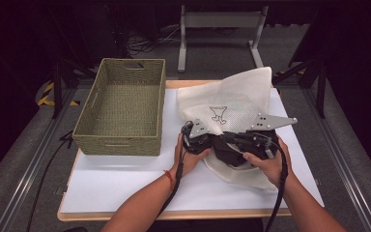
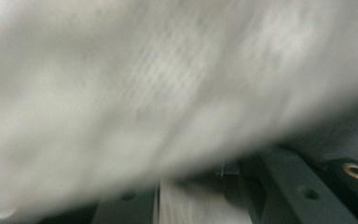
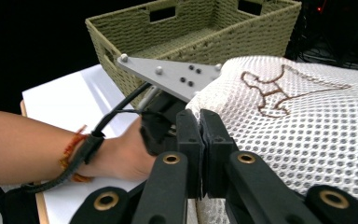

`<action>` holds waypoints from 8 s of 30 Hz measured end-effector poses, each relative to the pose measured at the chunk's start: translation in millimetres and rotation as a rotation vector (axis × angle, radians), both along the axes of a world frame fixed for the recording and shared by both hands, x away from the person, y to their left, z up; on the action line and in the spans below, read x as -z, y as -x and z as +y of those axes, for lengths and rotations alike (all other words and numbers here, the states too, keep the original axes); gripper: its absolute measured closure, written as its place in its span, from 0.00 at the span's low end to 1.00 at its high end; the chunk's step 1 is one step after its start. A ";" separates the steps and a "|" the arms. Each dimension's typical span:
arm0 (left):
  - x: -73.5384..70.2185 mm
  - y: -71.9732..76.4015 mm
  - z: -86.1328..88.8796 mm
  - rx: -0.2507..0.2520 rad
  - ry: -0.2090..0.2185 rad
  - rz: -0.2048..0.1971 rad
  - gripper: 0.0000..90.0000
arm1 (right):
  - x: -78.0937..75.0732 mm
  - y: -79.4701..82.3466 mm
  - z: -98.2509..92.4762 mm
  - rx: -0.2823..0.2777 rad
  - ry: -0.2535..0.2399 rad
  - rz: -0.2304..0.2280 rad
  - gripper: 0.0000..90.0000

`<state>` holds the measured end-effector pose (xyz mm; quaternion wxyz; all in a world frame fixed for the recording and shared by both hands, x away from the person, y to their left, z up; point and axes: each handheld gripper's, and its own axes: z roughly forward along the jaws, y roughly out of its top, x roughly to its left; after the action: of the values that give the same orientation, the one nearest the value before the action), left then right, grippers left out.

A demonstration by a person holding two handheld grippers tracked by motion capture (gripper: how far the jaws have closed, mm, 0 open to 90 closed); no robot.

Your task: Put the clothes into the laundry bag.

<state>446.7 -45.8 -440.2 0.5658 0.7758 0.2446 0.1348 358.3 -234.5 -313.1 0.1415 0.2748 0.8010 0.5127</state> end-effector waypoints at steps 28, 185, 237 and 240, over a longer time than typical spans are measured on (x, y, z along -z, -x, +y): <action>-38.5 51.9 40.8 -0.037 -0.096 -0.155 0.71 | -14.7 8.4 -0.7 -0.006 -0.024 -0.047 0.98; -27.1 142.8 98.8 0.175 -0.238 -0.080 0.74 | 19.9 17.4 28.5 -0.050 0.114 -0.066 0.97; -15.4 110.1 45.4 0.145 -0.129 -0.019 0.81 | 17.2 24.2 34.9 -0.050 0.103 -0.021 0.98; -1.3 94.5 25.8 0.035 -0.104 0.020 0.85 | 17.6 24.9 32.2 -0.050 0.096 -0.005 0.98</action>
<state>352.2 -20.0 -438.9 0.5243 0.8096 0.2296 0.1296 333.4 -202.3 -330.7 0.1438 0.2462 0.8310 0.4777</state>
